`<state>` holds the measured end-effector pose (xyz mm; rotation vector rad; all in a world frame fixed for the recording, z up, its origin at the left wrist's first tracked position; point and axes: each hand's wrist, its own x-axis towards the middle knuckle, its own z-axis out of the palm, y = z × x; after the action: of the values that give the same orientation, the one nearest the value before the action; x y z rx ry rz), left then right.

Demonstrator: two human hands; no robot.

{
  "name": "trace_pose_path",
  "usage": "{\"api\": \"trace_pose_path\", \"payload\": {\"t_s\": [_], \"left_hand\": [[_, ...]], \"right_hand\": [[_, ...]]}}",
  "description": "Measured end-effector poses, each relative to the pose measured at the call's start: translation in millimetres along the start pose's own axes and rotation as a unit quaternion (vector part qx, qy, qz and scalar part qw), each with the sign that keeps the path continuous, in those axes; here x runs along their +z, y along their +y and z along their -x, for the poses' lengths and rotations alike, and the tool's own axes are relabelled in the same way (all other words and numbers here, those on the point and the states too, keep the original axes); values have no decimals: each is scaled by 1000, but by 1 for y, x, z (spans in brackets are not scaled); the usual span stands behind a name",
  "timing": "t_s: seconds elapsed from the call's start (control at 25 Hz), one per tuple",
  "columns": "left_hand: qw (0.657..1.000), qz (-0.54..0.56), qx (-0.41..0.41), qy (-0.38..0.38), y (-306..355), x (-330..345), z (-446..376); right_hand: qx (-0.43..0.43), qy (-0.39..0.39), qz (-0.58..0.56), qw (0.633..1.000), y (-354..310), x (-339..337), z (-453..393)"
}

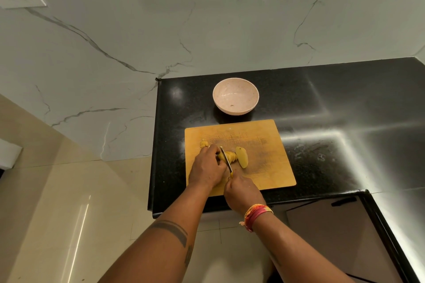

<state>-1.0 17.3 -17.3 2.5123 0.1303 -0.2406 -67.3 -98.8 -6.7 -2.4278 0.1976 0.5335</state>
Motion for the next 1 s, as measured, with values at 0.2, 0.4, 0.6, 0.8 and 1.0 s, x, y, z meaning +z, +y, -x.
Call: {"api": "trace_pose_path", "payload": {"t_s": [0.2, 0.4, 0.6, 0.8, 1.0], "left_hand": [[1000, -10, 0, 0, 0, 0, 0], [1000, -10, 4, 6, 0, 0, 2], [1000, 13, 9, 5, -6, -1, 5], [1000, 6, 24, 11, -18, -5, 15], [1000, -6, 20, 21, -35, -9, 26]], "right_hand": [[-7, 2, 8, 1000, 1, -1, -1], [-13, 5, 8, 1000, 2, 0, 1], [-20, 6, 11, 1000, 6, 1, 1], [-19, -11, 26, 999, 8, 10, 4], [-12, -20, 36, 999, 12, 22, 15]]}}
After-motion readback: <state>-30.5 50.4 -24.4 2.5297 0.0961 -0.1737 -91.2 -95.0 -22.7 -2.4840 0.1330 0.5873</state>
